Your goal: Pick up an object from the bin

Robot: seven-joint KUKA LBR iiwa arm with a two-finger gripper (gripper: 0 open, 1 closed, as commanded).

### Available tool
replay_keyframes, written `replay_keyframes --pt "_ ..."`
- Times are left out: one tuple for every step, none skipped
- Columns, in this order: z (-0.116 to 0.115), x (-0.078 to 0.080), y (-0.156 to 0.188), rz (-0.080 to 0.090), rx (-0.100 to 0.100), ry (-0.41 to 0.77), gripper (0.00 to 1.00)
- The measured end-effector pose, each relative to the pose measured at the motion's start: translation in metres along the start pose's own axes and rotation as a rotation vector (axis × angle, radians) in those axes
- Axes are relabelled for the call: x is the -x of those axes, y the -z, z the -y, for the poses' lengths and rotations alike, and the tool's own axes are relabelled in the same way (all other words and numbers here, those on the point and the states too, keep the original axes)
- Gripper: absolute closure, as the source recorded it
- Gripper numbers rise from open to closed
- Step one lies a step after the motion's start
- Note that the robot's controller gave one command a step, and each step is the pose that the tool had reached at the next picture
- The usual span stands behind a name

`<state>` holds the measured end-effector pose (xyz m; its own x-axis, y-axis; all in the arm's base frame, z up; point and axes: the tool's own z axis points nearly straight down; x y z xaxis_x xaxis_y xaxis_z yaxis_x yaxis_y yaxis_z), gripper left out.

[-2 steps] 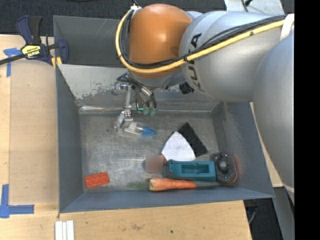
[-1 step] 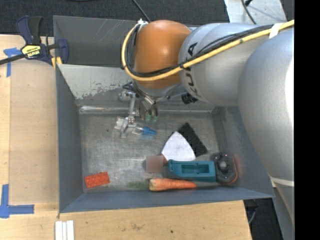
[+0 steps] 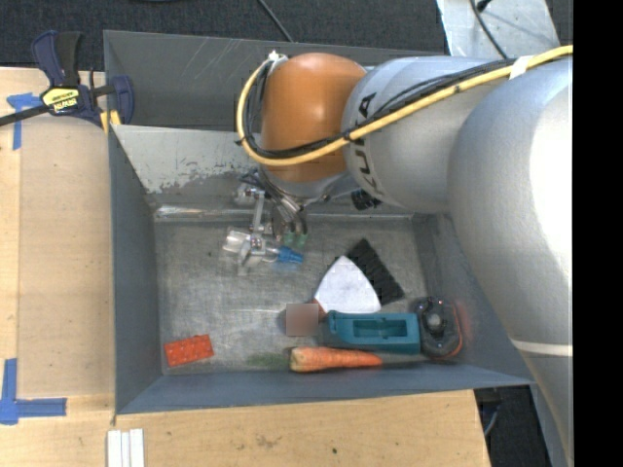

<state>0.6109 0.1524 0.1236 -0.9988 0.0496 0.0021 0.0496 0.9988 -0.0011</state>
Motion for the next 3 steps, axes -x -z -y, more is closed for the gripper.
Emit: replay_keyframes --pt "0.025 0.008 -0.024 0.006 0.002 -0.129 1.0" --pt "0.025 0.008 -0.024 0.006 0.002 -0.13 1.0" --pt "0.03 0.007 0.018 0.002 0.002 -0.133 1.0"
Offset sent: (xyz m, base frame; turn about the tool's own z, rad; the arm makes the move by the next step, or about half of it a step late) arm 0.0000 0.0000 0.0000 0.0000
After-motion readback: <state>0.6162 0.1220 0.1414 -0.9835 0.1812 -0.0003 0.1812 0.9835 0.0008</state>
